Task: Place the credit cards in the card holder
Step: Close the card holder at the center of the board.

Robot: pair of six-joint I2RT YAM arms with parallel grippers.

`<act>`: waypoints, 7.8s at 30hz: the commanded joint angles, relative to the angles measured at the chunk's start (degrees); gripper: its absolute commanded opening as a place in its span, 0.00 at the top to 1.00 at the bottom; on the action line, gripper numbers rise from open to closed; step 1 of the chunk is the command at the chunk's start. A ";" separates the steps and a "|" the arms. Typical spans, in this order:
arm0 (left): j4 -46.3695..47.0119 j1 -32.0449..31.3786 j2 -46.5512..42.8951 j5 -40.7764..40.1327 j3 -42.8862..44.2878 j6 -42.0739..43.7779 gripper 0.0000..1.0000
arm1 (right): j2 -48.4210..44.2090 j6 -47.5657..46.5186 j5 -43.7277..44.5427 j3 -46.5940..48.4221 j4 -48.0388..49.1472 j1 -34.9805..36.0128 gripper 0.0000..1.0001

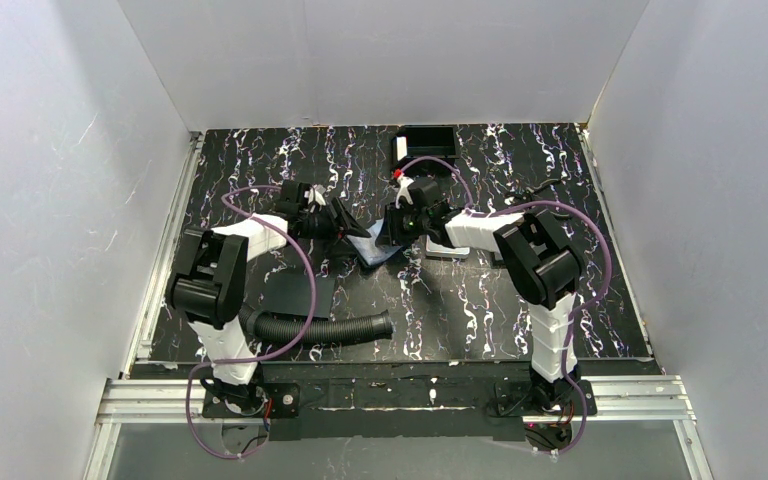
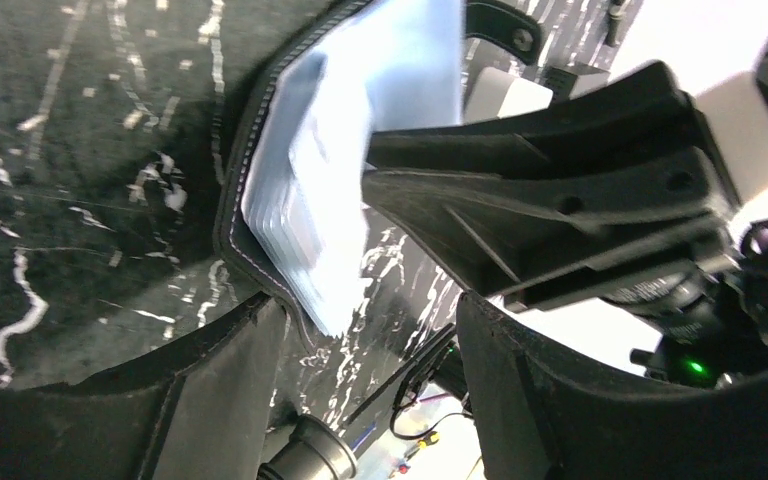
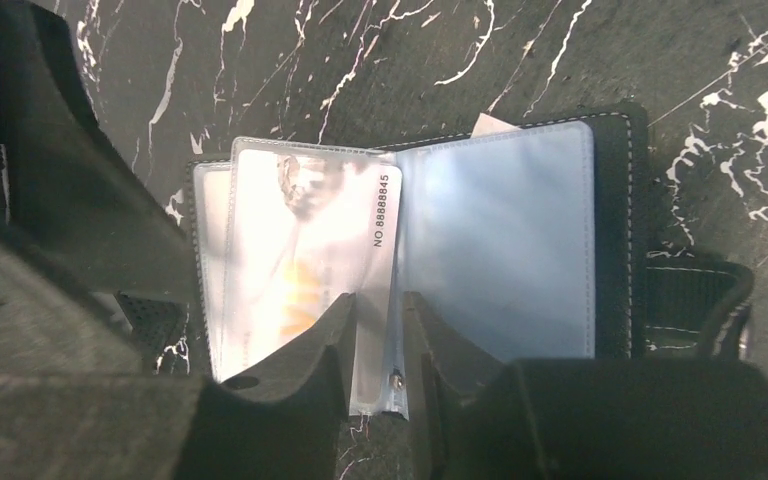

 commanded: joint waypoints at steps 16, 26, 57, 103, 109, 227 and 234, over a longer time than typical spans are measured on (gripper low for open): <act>1.44 -3.92 0.49 1.17 9.74 -2.73 0.36 | -3.98 9.97 -2.85 -2.02 -4.93 -4.15 0.48; 1.46 -6.33 5.98 1.70 16.05 -3.81 0.35 | -8.66 3.96 -3.51 2.52 -15.06 -9.57 0.39; -5.74 -11.35 18.73 4.74 32.28 -0.13 0.41 | -8.33 -4.89 -0.89 6.33 -22.58 -18.64 0.45; -32.43 -13.58 26.71 -9.31 40.44 10.77 0.53 | -7.16 -5.82 1.94 10.56 -22.37 -11.84 0.99; -33.29 -13.89 27.47 -10.45 40.79 11.57 0.51 | -8.48 -3.29 -2.37 7.49 -17.92 -11.84 0.99; -35.84 -11.98 32.20 -18.75 40.50 15.33 0.51 | -4.79 5.50 3.62 -1.10 -7.33 -8.42 0.93; -35.92 -12.12 32.30 -18.59 40.53 15.37 0.51 | -5.61 8.50 6.00 -5.71 -2.36 -8.38 0.99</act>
